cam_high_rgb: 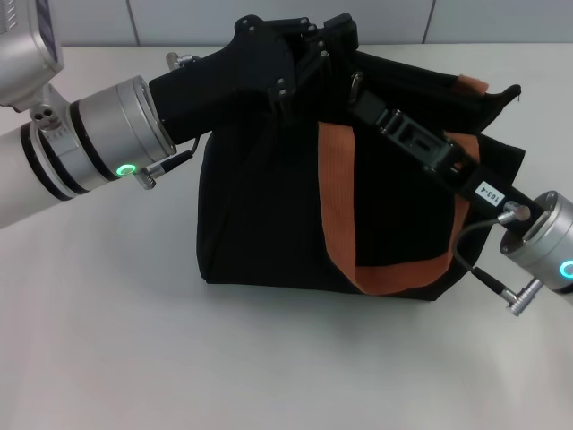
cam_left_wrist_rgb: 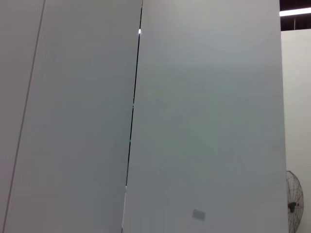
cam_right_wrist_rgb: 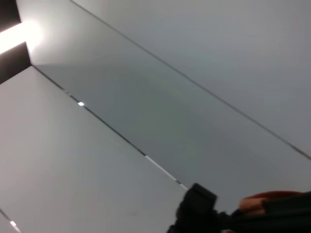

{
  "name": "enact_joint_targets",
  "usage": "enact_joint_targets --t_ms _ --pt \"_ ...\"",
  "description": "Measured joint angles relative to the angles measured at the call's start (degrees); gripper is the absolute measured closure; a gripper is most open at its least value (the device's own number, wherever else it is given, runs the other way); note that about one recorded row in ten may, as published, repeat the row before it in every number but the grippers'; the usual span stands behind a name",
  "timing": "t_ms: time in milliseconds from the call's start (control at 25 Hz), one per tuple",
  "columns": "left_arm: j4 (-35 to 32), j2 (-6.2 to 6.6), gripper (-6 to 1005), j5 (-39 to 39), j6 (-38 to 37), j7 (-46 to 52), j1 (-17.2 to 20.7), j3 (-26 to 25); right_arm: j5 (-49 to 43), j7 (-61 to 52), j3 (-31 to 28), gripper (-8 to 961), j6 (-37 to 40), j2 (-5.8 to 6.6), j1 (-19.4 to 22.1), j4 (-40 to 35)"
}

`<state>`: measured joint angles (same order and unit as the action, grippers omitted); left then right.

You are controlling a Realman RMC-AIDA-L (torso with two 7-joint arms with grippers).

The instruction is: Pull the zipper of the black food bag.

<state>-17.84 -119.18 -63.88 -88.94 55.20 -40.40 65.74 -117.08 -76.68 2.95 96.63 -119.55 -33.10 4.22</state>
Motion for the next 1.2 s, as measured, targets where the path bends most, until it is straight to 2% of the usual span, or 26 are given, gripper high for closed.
enact_joint_targets --t_ms 280,440,720,920,1040,1200 --pt "0.0 0.0 974 0.1 0.4 0.0 -0.2 0.3 -1.7 -0.2 1.4 689 3.1 0.1 -2.6 -0.2" --pt "0.0 0.0 974 0.3 0.4 0.0 -0.2 0.3 -0.9 -0.1 -0.2 693 0.9 0.03 -0.6 -0.2" --pt "0.0 0.0 974 0.3 0.4 -0.1 -0.5 0.4 -0.7 -0.3 -0.3 700 1.0 0.14 -0.4 -0.3" --pt "0.1 0.0 974 0.3 1.1 -0.1 -0.6 0.3 -1.3 1.1 0.5 706 5.3 0.14 0.3 -0.9" --pt "0.1 0.0 974 0.3 1.2 -0.1 -0.6 0.3 -1.0 3.1 0.2 709 7.8 0.09 3.1 -1.1" --pt "0.6 0.0 974 0.9 1.2 -0.1 -0.6 0.4 -0.4 3.2 -1.2 713 8.1 0.12 4.7 -1.5"
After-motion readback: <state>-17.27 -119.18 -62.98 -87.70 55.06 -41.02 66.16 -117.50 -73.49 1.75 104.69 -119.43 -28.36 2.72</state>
